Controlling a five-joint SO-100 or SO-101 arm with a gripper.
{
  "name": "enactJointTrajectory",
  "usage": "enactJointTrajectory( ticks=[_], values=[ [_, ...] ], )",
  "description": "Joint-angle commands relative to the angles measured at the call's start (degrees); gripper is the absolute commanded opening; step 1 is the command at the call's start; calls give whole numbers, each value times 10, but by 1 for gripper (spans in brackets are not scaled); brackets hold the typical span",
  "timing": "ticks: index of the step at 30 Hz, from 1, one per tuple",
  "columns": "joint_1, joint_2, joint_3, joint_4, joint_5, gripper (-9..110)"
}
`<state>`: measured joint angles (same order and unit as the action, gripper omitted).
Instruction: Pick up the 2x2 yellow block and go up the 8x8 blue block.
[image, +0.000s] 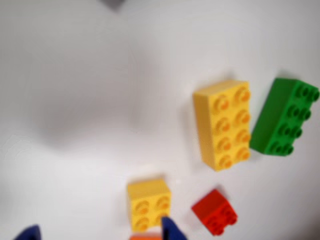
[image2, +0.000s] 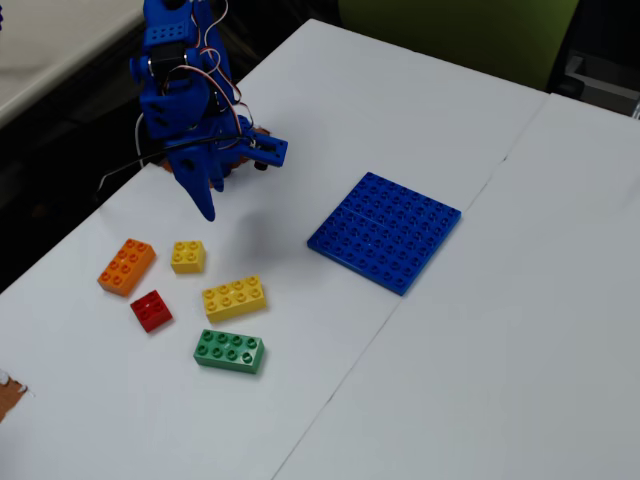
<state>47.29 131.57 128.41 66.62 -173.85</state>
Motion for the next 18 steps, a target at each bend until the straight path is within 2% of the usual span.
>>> enactJointTrajectory(
  ticks=[1, 9, 18],
  values=[
    [25, -53, -45, -21, -143, 30],
    [102, -233, -141, -68, -287, 28],
    [147, -264, -129, -134, -411, 31]
  ],
)
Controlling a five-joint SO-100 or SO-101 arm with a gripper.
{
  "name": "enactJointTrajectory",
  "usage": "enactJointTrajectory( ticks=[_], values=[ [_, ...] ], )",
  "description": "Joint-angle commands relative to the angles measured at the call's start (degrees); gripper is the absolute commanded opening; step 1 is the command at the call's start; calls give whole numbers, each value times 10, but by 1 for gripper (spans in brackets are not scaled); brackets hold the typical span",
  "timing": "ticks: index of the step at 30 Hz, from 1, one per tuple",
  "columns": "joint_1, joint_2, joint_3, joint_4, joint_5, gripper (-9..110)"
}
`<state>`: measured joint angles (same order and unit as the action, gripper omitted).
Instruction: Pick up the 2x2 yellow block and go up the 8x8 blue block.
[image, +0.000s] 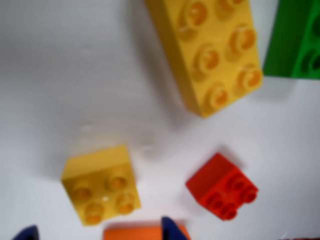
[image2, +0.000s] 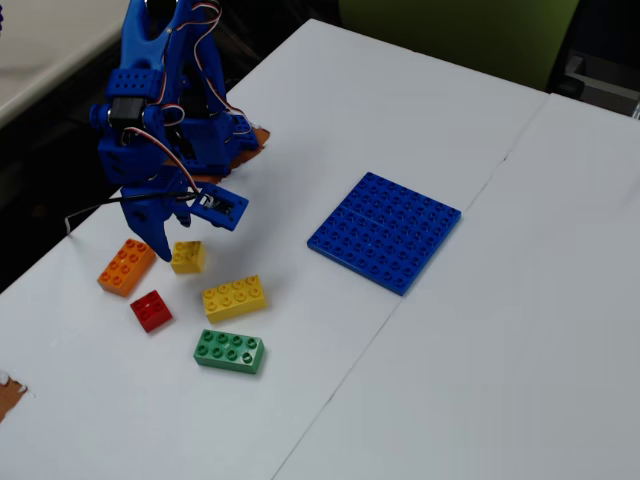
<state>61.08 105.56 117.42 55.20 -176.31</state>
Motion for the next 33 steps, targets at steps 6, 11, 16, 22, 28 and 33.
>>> enactJointTrajectory(
  ticks=[6, 11, 16, 22, 28, 33],
  values=[
    [-6, -53, -15, -66, -391, 30],
    [-10, -69, 3, -83, -389, 25],
    [-19, -74, 30, -98, -370, 22],
    [-35, -71, 78, -142, -326, 16],
    [-36, -57, 88, -133, -279, 9],
    [-44, 4, 116, -127, -119, 7]
  ],
)
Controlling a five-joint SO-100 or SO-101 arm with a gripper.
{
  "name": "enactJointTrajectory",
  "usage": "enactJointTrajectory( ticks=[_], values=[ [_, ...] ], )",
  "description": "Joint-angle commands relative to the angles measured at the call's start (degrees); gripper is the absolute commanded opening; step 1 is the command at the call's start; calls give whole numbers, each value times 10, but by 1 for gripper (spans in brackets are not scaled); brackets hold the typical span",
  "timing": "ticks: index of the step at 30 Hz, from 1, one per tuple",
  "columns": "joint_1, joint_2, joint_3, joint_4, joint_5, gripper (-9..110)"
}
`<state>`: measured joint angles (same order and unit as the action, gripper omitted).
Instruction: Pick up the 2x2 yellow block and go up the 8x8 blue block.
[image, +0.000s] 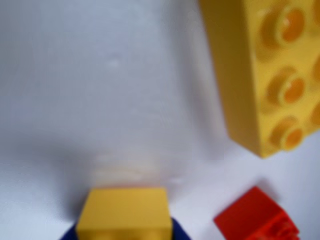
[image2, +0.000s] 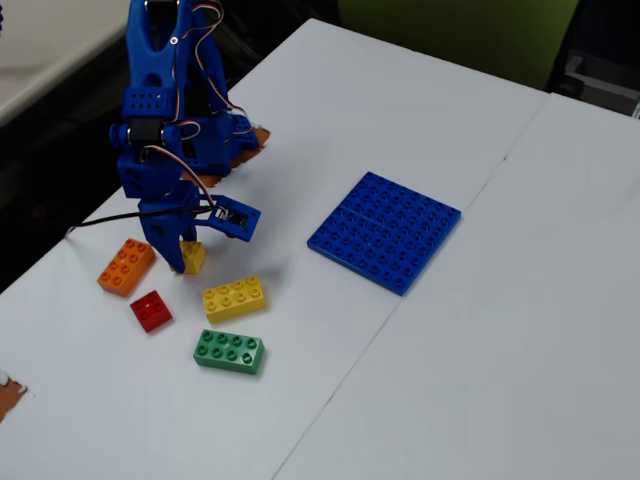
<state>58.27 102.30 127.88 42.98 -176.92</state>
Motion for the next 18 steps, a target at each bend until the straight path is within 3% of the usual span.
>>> enactJointTrajectory(
  ticks=[1, 11, 18],
  values=[
    [-18, 62, 18, -3, -55, 7],
    [-107, 269, -23, 219, 356, 7],
    [-281, 394, -84, 375, 682, 7]
  ],
)
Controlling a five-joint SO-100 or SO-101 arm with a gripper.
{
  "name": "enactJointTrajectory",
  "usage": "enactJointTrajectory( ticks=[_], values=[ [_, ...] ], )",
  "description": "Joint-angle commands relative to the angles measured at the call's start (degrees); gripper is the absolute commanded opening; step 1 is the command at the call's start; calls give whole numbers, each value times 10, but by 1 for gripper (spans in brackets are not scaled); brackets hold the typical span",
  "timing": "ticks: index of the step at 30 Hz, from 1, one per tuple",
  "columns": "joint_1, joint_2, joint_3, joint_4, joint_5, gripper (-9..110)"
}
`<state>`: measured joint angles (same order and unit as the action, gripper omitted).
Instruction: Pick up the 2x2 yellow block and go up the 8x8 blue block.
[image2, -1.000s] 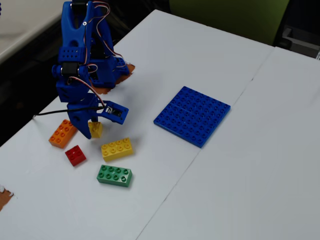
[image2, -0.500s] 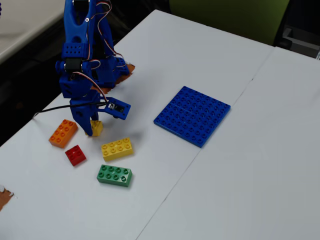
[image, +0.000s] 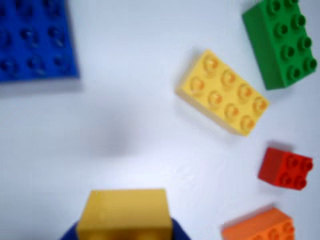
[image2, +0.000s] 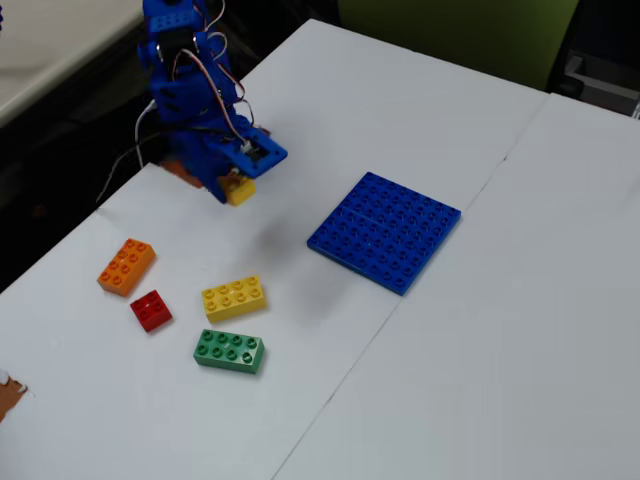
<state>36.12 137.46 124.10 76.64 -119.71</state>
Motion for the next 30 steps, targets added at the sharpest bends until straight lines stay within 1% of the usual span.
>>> enactJointTrajectory(
  ticks=[1, 4, 8, 9, 11, 12, 15, 18, 25, 26, 30],
  values=[
    [-85, 53, -56, 48, 130, 7],
    [-155, 83, -98, 57, 178, 7],
    [-242, 67, -186, 31, 278, 7],
    [-259, 49, -215, 28, 288, 7],
    [-290, 5, -278, 8, 353, 7],
    [-302, -18, -309, 4, 370, 7],
    [-322, -118, -422, 18, 392, 7],
    [-332, -234, -553, 64, 388, 7],
    [-337, -509, -855, 221, 313, 7],
    [-337, -541, -885, 229, 313, 7],
    [-337, -607, -911, 229, 290, 8]
  ],
)
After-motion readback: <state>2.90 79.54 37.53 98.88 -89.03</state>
